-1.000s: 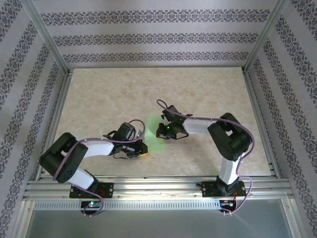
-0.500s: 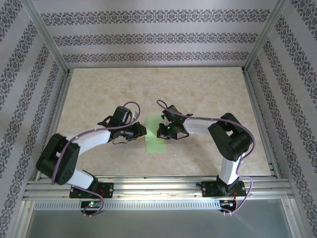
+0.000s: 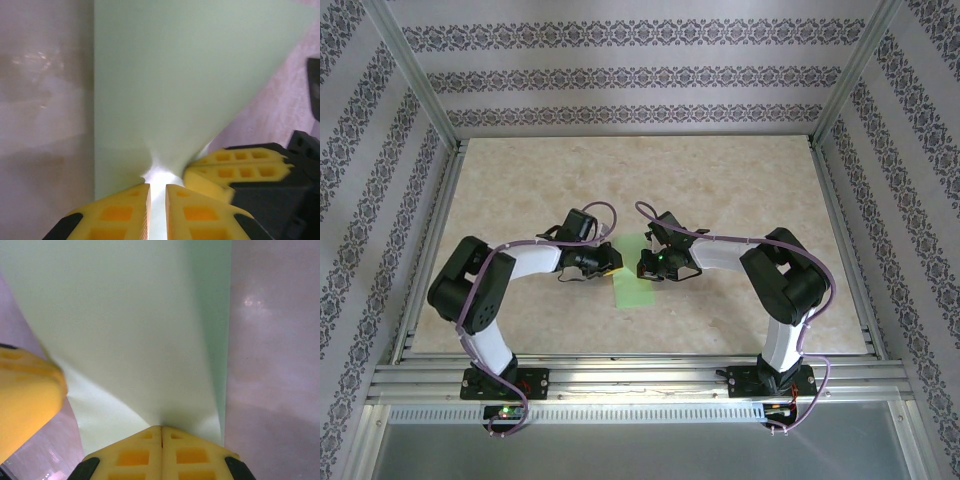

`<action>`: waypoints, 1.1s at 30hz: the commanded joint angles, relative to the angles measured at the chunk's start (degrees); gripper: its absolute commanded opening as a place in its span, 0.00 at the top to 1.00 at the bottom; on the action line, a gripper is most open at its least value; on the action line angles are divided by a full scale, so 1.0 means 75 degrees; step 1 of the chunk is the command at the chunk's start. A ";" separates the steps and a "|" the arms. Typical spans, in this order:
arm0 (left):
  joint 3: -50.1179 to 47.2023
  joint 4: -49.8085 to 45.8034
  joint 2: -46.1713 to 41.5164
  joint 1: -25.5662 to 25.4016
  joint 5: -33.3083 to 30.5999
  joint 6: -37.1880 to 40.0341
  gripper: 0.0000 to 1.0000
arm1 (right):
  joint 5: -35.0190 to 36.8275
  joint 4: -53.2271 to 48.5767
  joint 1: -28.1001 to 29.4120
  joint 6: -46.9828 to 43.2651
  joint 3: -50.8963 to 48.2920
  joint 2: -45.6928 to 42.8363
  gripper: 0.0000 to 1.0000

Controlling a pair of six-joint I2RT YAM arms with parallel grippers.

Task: Fold a paper plane with a square sheet of paper (pick it up from the middle)
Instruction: First fold the square sheet of paper in half at the center of the table.

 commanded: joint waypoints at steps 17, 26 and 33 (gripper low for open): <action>0.0792 -0.0786 -0.0019 0.0238 -0.0060 0.0381 1.00 | 0.0524 -0.1234 -0.0064 -0.0189 -0.0235 0.0254 1.00; 0.1184 -0.0799 0.0576 0.0273 -0.0027 0.0479 1.00 | 0.0540 -0.1233 -0.0075 -0.0183 -0.0247 0.0231 1.00; 0.0977 -0.0634 0.1043 0.0353 -0.0393 0.0607 1.00 | 0.0512 -0.1225 -0.0069 -0.0199 -0.0306 0.0243 1.00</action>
